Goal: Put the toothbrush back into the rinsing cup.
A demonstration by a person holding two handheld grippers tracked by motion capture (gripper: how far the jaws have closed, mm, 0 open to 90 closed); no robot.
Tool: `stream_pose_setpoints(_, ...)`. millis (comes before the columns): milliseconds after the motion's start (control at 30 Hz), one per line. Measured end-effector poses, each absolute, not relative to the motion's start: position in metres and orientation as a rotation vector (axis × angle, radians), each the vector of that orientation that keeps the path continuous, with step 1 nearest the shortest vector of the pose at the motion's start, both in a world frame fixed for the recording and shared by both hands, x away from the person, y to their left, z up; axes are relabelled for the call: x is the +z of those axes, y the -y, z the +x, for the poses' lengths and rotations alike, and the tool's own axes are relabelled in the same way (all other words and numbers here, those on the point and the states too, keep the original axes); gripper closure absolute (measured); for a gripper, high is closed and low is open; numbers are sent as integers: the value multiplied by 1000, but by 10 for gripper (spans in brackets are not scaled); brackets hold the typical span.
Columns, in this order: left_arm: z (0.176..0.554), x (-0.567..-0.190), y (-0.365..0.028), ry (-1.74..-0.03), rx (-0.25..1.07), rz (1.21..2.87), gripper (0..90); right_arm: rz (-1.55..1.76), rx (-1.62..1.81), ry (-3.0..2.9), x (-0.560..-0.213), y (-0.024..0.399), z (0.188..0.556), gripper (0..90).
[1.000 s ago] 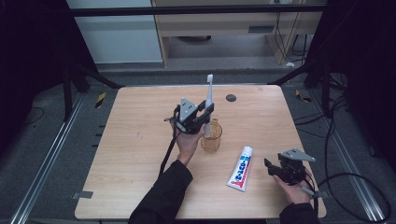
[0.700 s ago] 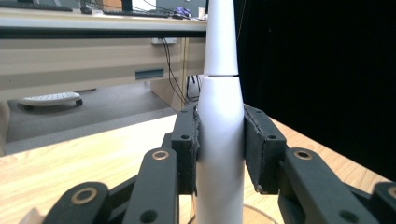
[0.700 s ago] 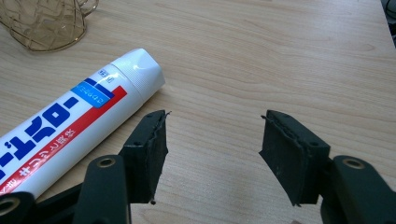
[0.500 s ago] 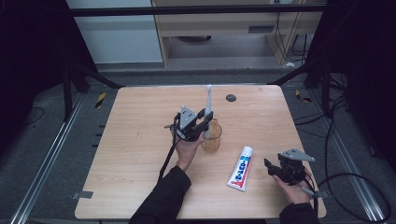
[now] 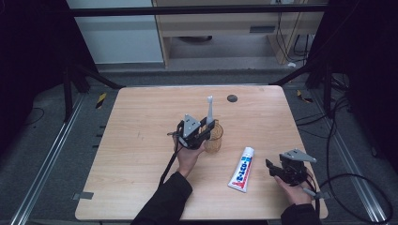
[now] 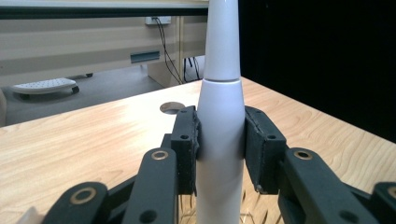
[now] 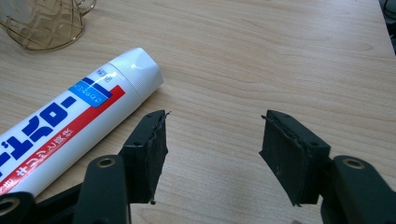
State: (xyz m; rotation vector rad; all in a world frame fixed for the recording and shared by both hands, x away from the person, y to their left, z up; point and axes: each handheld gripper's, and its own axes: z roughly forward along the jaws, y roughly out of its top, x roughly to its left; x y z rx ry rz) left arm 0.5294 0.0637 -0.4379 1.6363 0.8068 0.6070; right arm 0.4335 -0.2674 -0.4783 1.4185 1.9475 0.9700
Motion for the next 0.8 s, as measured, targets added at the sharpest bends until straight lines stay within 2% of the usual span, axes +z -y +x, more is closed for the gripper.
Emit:
stream_pose_setpoints(700,521,-447,-70,-796,612,1703,663,1425,973,-1946,-478,266,433,398)
stream_pose_setpoints(800,521,-446,-72,-799,603,1688,627,1414,970,-1948,-478,266,434,395)
